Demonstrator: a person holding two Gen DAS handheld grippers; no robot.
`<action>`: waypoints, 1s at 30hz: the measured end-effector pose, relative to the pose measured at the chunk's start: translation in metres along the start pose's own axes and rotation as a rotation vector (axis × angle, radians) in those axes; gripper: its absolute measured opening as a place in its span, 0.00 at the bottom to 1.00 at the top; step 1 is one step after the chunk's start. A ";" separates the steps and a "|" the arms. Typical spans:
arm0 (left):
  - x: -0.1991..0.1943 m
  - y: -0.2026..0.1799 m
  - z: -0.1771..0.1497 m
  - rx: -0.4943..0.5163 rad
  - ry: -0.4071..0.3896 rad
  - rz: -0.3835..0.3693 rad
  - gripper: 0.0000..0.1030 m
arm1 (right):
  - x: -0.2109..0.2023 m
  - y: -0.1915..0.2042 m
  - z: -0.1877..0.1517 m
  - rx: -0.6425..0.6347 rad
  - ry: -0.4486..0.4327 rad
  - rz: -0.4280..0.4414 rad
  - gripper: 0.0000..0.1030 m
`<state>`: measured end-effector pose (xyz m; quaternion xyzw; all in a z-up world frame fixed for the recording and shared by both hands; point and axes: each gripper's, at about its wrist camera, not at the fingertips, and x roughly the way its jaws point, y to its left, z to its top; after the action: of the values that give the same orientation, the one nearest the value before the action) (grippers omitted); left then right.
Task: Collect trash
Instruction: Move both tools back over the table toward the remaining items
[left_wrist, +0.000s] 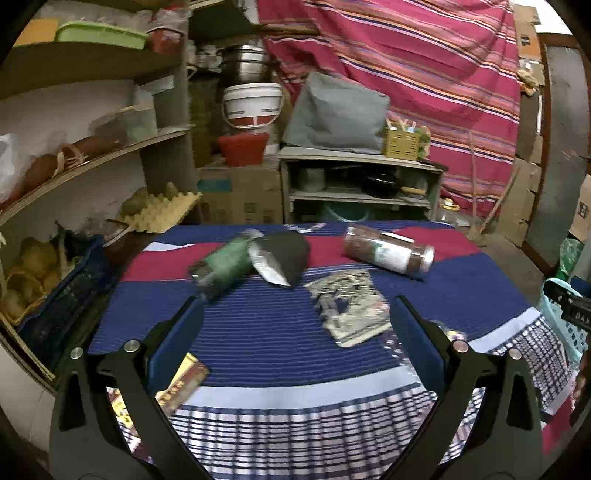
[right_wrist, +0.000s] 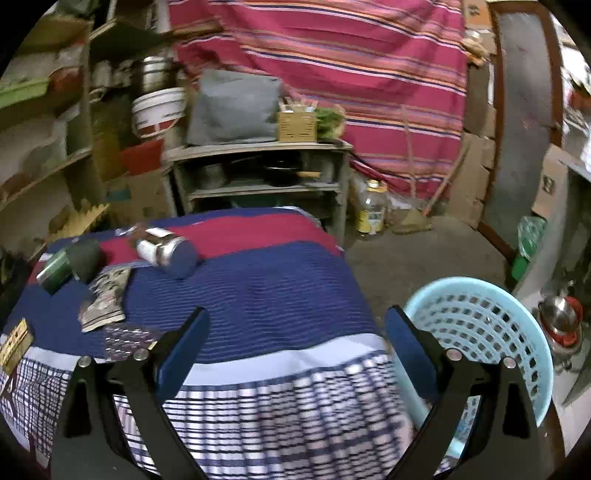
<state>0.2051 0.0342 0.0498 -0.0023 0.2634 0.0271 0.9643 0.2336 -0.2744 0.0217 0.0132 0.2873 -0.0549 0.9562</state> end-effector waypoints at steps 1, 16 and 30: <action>0.001 0.004 0.000 -0.005 0.000 0.005 0.94 | 0.000 0.008 0.001 -0.014 -0.003 0.002 0.91; 0.018 0.068 -0.002 -0.052 -0.034 0.065 0.95 | 0.015 0.106 0.001 -0.144 0.012 0.063 0.94; 0.043 0.100 0.003 -0.072 -0.058 0.087 0.94 | 0.058 0.180 0.005 -0.196 0.079 0.099 0.95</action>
<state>0.2386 0.1366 0.0314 -0.0248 0.2341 0.0783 0.9687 0.3051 -0.1011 -0.0074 -0.0638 0.3276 0.0214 0.9424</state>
